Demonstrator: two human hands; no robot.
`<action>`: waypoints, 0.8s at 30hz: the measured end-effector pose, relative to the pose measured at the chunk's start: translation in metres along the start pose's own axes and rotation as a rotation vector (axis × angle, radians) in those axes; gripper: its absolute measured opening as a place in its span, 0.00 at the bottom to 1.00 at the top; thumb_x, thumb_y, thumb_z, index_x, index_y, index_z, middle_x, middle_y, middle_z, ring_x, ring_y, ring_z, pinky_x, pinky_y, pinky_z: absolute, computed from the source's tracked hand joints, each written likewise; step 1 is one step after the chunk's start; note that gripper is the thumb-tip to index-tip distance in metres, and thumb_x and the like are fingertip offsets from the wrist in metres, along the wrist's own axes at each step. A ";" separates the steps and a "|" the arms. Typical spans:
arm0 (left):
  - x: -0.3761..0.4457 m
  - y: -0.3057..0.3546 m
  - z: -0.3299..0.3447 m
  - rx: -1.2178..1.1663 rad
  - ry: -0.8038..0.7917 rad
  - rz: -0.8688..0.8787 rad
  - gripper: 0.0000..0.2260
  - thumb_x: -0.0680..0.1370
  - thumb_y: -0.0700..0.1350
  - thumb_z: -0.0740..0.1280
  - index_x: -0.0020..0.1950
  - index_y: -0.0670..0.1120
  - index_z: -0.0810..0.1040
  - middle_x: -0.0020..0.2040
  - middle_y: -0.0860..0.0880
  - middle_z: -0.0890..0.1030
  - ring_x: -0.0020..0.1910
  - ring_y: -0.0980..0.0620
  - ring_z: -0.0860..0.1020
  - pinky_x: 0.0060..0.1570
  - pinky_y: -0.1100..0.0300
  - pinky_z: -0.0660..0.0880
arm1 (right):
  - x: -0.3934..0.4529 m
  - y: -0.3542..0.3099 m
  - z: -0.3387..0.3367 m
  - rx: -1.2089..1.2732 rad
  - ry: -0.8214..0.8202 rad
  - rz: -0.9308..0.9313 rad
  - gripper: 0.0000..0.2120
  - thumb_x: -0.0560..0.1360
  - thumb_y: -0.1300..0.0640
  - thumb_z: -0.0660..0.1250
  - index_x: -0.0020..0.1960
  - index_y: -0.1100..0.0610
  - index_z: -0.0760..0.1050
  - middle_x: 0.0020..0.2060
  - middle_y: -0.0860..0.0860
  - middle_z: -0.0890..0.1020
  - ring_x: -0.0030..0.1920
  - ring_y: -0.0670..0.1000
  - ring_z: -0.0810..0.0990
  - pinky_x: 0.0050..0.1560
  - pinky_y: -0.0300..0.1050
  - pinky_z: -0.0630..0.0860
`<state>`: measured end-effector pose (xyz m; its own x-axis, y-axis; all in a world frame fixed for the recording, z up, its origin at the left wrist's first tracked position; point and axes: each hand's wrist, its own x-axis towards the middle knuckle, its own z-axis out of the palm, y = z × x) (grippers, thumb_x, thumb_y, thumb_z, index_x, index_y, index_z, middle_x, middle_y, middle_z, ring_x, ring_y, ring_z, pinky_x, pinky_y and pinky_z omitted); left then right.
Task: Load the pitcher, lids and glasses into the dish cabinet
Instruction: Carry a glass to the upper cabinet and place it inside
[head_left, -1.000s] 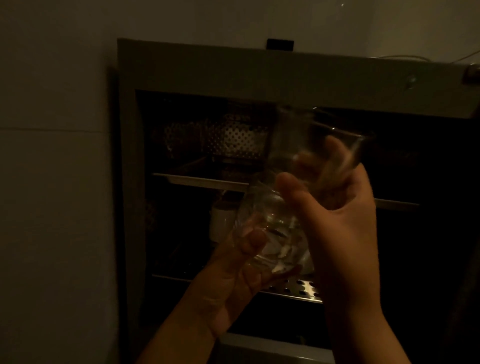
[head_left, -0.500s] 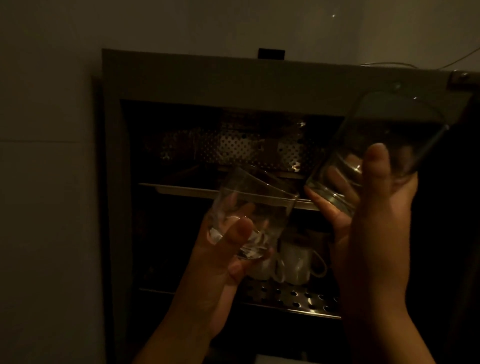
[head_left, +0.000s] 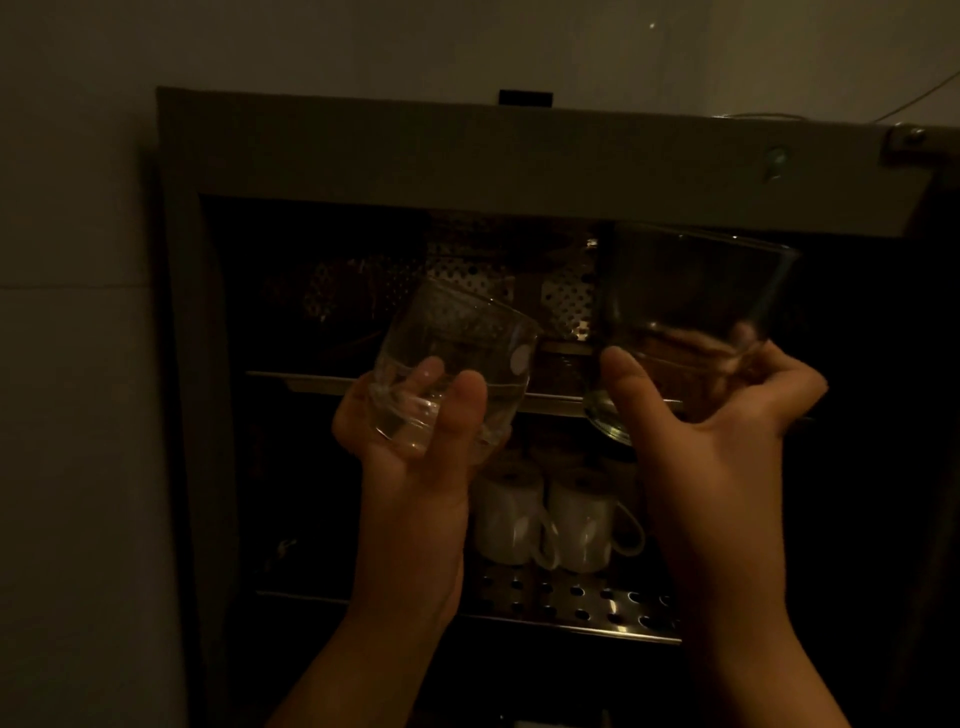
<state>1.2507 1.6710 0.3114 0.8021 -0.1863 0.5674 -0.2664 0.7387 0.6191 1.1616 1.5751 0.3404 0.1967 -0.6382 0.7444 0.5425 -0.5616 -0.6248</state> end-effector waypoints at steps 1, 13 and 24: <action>0.002 -0.001 0.000 0.026 0.009 0.028 0.41 0.59 0.60 0.75 0.67 0.51 0.63 0.62 0.51 0.76 0.59 0.53 0.78 0.57 0.45 0.76 | 0.000 0.000 -0.001 -0.022 0.008 -0.022 0.35 0.59 0.42 0.70 0.59 0.47 0.55 0.55 0.43 0.72 0.50 0.33 0.77 0.42 0.22 0.71; 0.027 0.010 -0.003 0.399 -0.015 0.470 0.36 0.62 0.52 0.75 0.67 0.57 0.63 0.68 0.53 0.68 0.65 0.58 0.72 0.55 0.62 0.77 | 0.014 0.024 -0.017 -0.315 0.104 -0.257 0.35 0.61 0.44 0.75 0.63 0.45 0.62 0.57 0.41 0.69 0.57 0.35 0.72 0.50 0.27 0.73; 0.048 0.006 0.000 0.727 0.002 0.528 0.43 0.59 0.56 0.76 0.69 0.62 0.59 0.68 0.59 0.66 0.67 0.63 0.66 0.64 0.58 0.70 | 0.028 0.037 -0.032 -0.616 0.111 -0.492 0.32 0.64 0.50 0.76 0.63 0.57 0.70 0.60 0.54 0.70 0.60 0.48 0.69 0.60 0.36 0.69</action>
<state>1.2874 1.6666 0.3425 0.4801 0.0631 0.8749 -0.8727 0.1348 0.4692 1.1609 1.5196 0.3302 -0.0482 -0.2719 0.9611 -0.0094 -0.9621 -0.2726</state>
